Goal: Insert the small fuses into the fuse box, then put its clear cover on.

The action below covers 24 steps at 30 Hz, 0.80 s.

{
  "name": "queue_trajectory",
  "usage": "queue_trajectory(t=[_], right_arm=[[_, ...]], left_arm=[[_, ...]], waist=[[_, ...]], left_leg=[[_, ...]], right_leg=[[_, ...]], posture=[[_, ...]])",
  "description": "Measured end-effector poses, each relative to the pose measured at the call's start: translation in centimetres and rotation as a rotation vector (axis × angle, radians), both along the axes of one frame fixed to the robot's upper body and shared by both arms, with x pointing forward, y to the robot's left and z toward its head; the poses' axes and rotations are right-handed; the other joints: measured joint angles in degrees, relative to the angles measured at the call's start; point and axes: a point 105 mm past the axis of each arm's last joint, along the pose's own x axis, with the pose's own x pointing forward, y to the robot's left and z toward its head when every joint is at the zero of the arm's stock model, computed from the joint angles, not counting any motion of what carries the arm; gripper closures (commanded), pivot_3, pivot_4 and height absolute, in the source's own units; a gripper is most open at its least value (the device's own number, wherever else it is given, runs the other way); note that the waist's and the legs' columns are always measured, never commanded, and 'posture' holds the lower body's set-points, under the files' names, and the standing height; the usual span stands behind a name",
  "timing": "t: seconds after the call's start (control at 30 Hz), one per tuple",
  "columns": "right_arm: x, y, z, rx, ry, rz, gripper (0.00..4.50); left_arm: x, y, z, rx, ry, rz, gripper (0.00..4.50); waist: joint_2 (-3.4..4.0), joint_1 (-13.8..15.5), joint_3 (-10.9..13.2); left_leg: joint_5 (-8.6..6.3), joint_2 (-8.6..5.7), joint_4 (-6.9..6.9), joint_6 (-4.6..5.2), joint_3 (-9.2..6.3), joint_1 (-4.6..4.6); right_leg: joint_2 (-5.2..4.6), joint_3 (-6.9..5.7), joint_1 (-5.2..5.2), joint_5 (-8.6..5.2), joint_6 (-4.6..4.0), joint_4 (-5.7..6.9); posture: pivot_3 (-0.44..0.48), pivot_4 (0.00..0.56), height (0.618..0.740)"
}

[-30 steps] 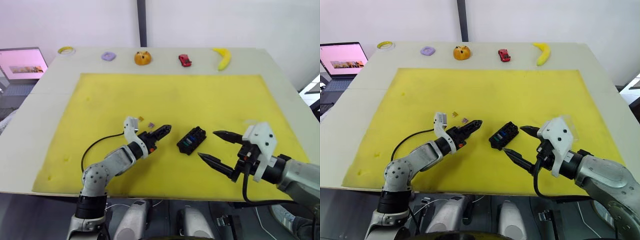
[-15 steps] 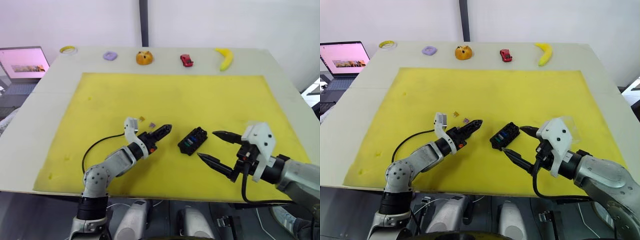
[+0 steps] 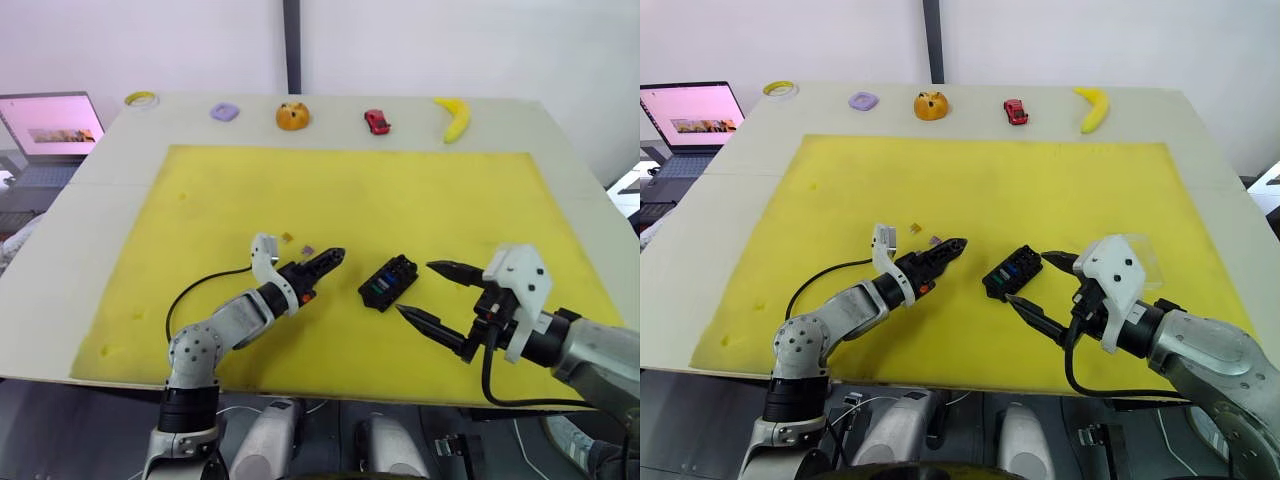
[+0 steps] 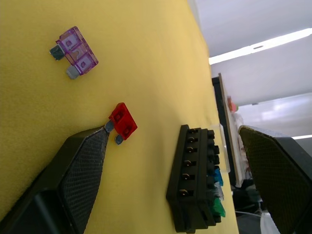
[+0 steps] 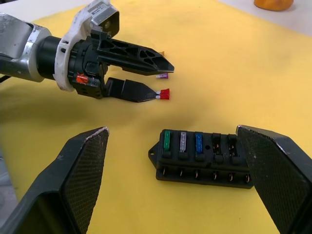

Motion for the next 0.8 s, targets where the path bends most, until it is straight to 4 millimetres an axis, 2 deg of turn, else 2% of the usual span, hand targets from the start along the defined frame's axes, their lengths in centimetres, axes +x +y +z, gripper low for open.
queue_trajectory(t=[0.8], right_arm=[[-0.01,0.04,-0.07,0.0,0.002,-0.003,0.08]], left_arm=[[-0.02,-0.52,0.19,-0.047,-0.02,-0.021,0.0]], waist=[[0.01,0.1,0.0]], left_leg=[[-0.01,0.0,0.01,0.0,-0.01,-0.01]], right_leg=[[-0.01,-0.02,0.0,0.0,-0.01,-0.05]], posture=[[0.0,0.15,0.735]])
